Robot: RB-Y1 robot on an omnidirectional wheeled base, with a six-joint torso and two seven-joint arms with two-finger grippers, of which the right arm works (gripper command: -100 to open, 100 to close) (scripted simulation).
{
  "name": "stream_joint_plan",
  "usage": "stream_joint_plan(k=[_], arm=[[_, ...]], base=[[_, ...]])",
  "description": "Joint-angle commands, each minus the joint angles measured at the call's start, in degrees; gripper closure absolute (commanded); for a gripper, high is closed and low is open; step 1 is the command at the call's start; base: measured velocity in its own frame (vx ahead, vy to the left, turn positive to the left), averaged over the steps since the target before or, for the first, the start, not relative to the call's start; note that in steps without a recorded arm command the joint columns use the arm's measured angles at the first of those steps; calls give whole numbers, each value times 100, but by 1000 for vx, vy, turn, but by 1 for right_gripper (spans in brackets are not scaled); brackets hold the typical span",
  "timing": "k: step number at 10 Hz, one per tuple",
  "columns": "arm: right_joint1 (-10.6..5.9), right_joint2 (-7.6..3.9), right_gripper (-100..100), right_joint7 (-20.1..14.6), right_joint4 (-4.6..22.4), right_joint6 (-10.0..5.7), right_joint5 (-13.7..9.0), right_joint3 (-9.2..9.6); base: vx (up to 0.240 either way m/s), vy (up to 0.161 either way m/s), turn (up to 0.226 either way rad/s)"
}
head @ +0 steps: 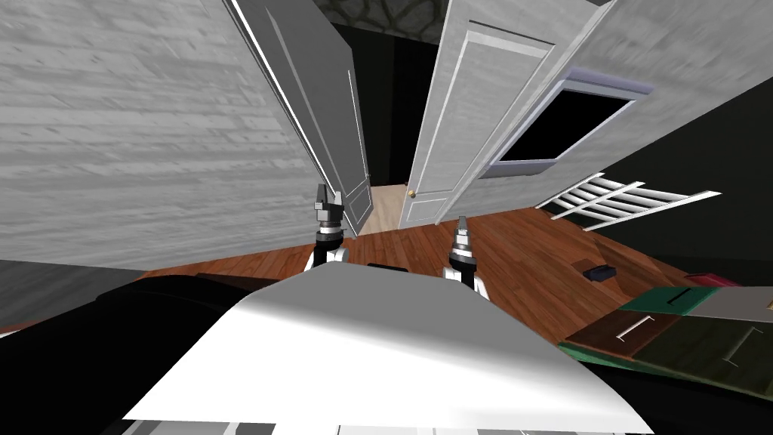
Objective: Push the door open
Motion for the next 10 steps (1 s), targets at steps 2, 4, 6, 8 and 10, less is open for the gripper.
stream_joint_plan(k=[2,4,6,8,10], arm=[[-49,-14,-100,272,285,-110,159,-104],[-86,-34,-100,565,589,-229,337,-225],[-112,-40,-100,764,796,-310,458,-307],[-137,-42,-100,965,1004,-392,580,-391],[-163,-45,-100,1166,1213,-473,702,-474]], base=[[94,-26,95],[129,-36,147],[124,-20,85],[88,-28,105],[87,-33,84]])
